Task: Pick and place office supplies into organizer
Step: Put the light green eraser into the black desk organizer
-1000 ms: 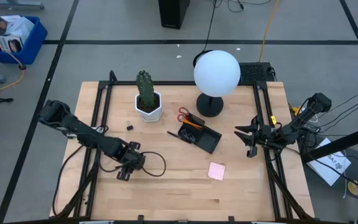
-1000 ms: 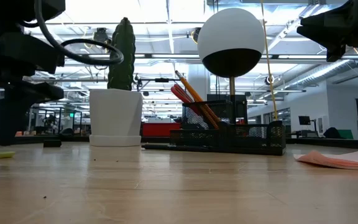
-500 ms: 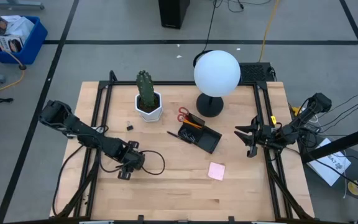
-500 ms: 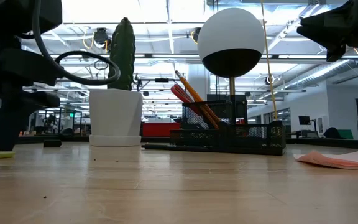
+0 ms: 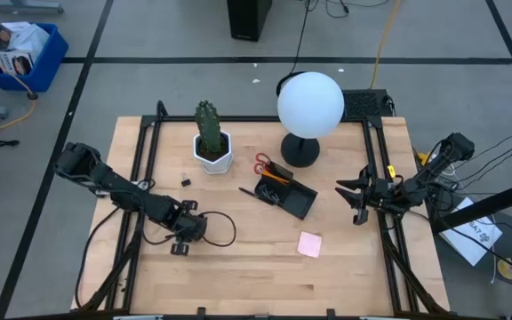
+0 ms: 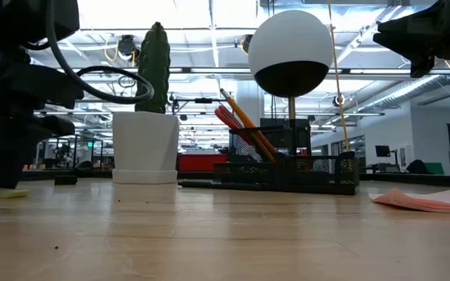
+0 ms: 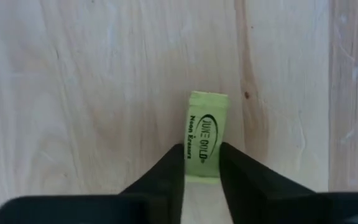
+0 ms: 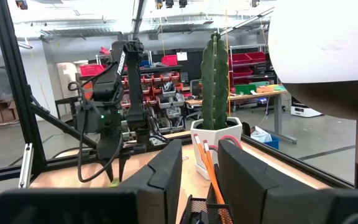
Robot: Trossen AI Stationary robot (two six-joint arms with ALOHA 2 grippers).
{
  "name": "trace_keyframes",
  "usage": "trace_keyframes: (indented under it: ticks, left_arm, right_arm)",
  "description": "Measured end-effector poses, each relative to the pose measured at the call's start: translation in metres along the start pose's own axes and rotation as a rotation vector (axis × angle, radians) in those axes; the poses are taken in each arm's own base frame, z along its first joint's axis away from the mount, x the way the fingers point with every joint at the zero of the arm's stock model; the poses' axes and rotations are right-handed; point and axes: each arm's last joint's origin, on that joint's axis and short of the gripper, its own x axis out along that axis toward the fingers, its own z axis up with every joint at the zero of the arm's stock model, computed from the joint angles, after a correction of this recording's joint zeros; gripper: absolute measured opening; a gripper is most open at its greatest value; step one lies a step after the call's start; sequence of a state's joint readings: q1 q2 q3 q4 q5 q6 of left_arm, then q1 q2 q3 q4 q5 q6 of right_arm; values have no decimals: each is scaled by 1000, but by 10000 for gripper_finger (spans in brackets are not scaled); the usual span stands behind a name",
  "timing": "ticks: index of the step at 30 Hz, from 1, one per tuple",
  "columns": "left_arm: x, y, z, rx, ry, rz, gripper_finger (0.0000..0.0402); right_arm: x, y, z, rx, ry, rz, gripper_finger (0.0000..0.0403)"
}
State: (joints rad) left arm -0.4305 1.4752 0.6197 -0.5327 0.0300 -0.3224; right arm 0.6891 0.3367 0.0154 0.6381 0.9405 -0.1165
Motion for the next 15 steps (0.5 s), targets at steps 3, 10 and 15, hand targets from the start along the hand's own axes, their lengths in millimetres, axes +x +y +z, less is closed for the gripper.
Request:
trace_keyframes:
  ticks: [3, 10, 15]
  left_arm:
    - [0, 0, 0, 8, -12, 23, 65]
    - [-1, -1, 2, 10, -33, 43, 57]
    - [-5, -3, 9, -7, -51, 46, 71]
  right_arm:
    - [0, 0, 0, 0, 0, 0, 100]
    - [0, 0, 0, 0, 0, 0, 100]
    - [0, 0, 0, 0, 0, 0, 100]
